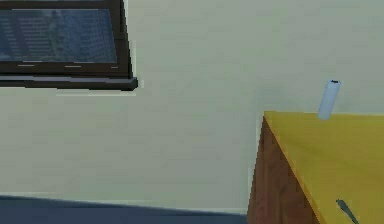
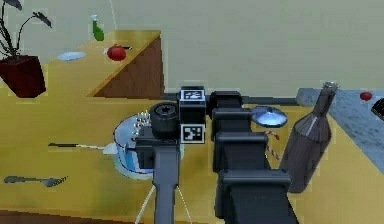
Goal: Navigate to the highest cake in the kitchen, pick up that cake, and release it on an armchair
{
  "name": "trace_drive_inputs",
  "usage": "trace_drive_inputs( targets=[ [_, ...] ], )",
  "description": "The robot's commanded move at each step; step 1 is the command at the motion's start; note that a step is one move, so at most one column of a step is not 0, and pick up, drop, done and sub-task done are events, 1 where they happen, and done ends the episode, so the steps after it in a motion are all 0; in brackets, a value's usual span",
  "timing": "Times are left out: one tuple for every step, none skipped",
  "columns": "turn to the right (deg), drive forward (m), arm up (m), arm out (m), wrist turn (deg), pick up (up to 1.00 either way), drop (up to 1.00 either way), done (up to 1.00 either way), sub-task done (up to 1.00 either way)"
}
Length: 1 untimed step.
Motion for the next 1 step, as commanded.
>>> trace_drive_inputs(
  targets=[
    [0.0,0.0,0.0,0.0,45.0,0.0,0.0,0.0,0.0]
  ],
)
